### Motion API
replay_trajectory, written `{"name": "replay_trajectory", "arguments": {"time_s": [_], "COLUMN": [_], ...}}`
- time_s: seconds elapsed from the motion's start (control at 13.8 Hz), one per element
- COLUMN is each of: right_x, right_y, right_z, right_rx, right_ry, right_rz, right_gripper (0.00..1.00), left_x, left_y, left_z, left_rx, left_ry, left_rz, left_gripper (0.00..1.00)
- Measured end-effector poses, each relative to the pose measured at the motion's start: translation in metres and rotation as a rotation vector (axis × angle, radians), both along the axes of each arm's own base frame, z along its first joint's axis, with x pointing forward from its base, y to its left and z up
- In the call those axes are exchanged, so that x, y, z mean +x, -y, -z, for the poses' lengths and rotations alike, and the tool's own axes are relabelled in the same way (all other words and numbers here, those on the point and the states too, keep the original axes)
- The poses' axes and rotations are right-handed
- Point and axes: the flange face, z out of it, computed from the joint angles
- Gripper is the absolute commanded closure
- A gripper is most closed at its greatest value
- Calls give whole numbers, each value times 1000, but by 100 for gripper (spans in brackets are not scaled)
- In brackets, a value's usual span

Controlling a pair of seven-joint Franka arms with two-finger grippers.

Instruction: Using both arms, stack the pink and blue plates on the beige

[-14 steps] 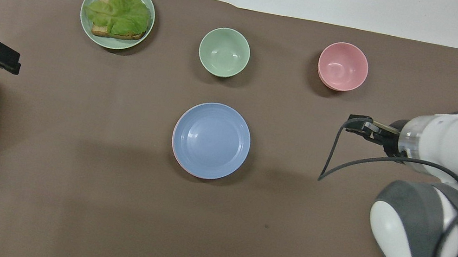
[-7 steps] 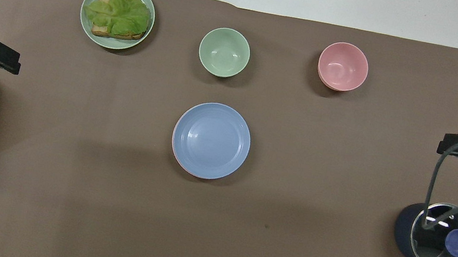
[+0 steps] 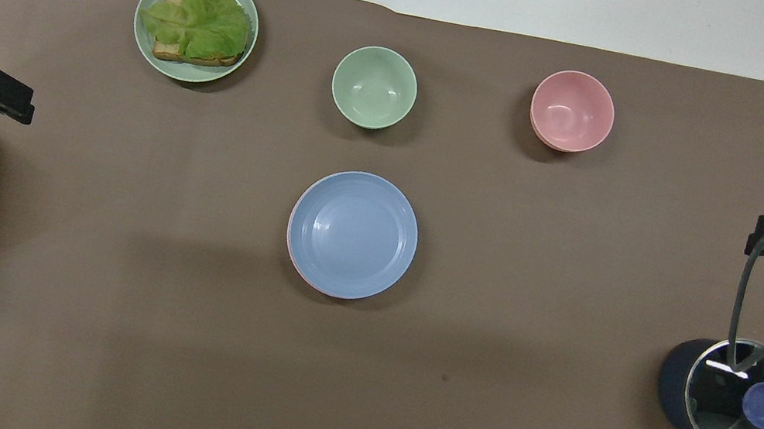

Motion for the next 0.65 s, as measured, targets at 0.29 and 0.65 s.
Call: {"name": "replay_trajectory", "arguments": {"time_s": [0.29,0.65], "right_x": [-3,-3], "right_y": [-1,-2], "right_z": [0,-1], "right_rx": [-1,4], "right_ry": [-27,-29], "right_rz": [-52,-83], "right_gripper": [0,0], "left_x": [0,0], "left_y": [0,0], "left_z": [0,0], "left_rx": [0,0], "left_ry": [0,0], "left_rz": [0,0], "left_gripper": [0,0]}}
